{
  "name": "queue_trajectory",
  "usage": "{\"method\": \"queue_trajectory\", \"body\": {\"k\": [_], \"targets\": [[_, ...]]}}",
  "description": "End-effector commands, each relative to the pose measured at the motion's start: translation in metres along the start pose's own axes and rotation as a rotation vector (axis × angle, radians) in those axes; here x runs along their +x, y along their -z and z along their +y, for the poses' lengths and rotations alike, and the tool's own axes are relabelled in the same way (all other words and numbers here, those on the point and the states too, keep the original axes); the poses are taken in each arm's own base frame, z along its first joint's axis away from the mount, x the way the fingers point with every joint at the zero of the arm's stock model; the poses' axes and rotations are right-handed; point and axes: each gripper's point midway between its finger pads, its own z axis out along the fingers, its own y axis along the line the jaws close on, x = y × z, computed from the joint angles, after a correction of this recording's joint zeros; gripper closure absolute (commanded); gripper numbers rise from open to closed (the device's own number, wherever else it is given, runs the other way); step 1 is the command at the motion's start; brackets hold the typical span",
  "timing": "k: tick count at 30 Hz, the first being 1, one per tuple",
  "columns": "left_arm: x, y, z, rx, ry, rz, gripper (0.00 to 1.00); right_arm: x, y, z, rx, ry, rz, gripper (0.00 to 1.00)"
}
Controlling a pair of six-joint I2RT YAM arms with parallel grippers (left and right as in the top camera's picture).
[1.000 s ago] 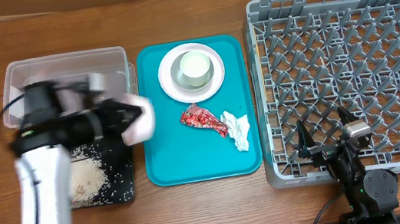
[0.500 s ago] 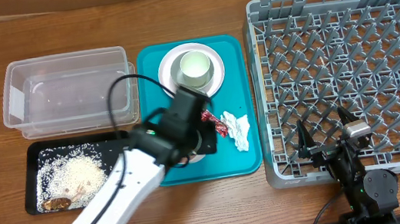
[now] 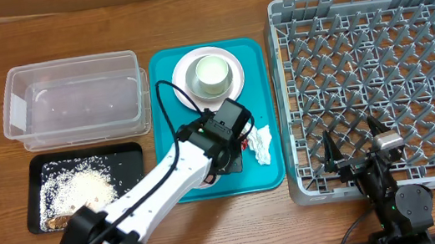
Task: Sort waste into correct bins and load items into the dishwasher
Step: 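Carry the pink plate back and set it on the teal tray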
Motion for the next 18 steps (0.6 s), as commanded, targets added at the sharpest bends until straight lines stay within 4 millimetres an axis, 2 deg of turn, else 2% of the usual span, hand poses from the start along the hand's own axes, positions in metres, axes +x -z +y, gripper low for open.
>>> {"method": "queue_trajectory", "body": {"k": [1,2,4,8,10,12,15,18], "targets": [[-0.005,0.003,0.001,-0.002,0.022,-0.005,0.94,0.001,0.0,-0.001,0.005,-0.001,-0.006,0.0],[-0.006,0.004,0.001,-0.002,0.009,-0.006,0.84,0.001,0.0,-0.001,0.005,-0.001,-0.006,0.0],[-0.007,0.007,0.002,-0.005,-0.013,-0.007,0.7,0.001,0.0,-0.001,0.005,-0.001,-0.006,0.0],[-0.014,0.021,0.003,-0.014,-0.037,-0.014,0.6,0.001,0.0,-0.001,0.005,-0.001,-0.006,0.0],[-0.023,0.032,0.005,-0.039,-0.037,-0.037,0.58,0.001,0.0,-0.001,0.005,-0.001,-0.006,0.0],[-0.034,0.044,0.004,-0.05,-0.033,-0.069,0.61,0.001,0.0,-0.001,0.005,-0.001,-0.006,0.0],[-0.053,0.062,-0.008,-0.009,-0.024,-0.129,0.67,0.001,0.0,-0.001,0.005,-0.001,-0.006,0.0],[-0.067,0.068,-0.016,0.029,0.034,-0.18,0.69,0.001,0.0,-0.001,0.005,-0.001,-0.006,0.0]]}}
